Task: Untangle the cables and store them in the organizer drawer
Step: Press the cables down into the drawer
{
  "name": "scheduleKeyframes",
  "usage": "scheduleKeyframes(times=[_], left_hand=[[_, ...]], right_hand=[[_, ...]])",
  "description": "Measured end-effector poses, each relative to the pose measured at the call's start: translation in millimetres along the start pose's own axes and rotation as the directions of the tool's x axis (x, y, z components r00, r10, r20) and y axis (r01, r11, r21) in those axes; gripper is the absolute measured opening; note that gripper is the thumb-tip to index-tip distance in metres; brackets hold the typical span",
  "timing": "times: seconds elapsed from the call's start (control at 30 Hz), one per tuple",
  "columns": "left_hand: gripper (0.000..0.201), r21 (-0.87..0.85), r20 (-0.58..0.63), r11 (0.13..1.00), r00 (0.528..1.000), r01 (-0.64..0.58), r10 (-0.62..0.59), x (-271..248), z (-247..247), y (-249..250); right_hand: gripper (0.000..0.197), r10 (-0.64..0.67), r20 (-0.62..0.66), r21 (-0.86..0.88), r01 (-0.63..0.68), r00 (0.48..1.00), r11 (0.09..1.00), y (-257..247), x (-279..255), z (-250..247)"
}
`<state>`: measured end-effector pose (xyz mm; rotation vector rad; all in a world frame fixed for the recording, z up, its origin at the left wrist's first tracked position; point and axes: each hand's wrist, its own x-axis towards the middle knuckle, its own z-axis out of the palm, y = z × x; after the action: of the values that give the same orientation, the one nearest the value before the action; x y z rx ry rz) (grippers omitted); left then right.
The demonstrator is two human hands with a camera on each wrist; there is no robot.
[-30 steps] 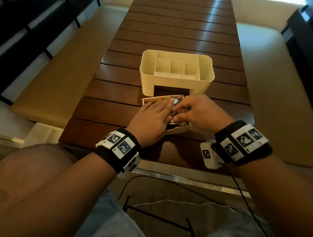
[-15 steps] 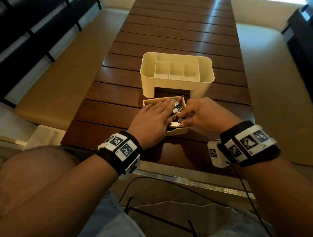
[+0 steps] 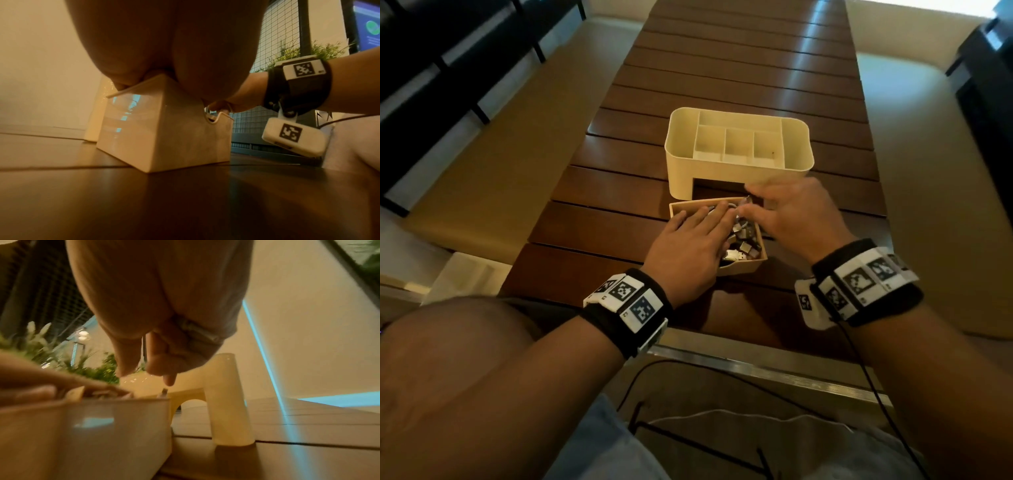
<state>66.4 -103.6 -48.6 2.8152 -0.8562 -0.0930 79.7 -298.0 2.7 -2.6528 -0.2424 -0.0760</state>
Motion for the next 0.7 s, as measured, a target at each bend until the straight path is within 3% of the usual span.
scheduleKeyframes(times=[0.13,0.23,0.33,0.5,0.63,0.7], left_hand=[[0.055,-0.025,0.008,1.0,1.0,-0.004,0.004,0,1,-4],[0.059,-0.045,-0.001,0.999,1.0,0.003,-0.003,0,3,-5],[0.061,-0.036,-0.02,0.999,1.0,0.017,-0.017,-1,3,-4],[0.057,0.015,-0.005,1.0,1.0,0.024,-0.024,0,-3,3],[0.058,0.017,0.05,0.999,0.998,0.045,-0.046,-2,-4,2],[0.058,0.015,0.047,0.999,0.998,0.046,-0.046,-2,-3,2]], right_hand=[[0.053,-0.001,0.134,-0.095,0.014,0.991,0.995,-9,-6,16],[0.051,-0.035,0.144,-0.142,0.055,0.989,0.988,-6,-14,19],[0.052,0.002,0.136,-0.127,0.016,0.991,0.992,-3,-20,23],[0.07,0.079,0.215,-0.171,-0.042,0.973,0.984,-7,-15,22],[0.043,0.109,0.282,-0.088,-0.088,0.953,0.992,-6,-6,3],[0.041,0.109,0.262,-0.072,-0.093,0.959,0.993,-9,-7,-1]])
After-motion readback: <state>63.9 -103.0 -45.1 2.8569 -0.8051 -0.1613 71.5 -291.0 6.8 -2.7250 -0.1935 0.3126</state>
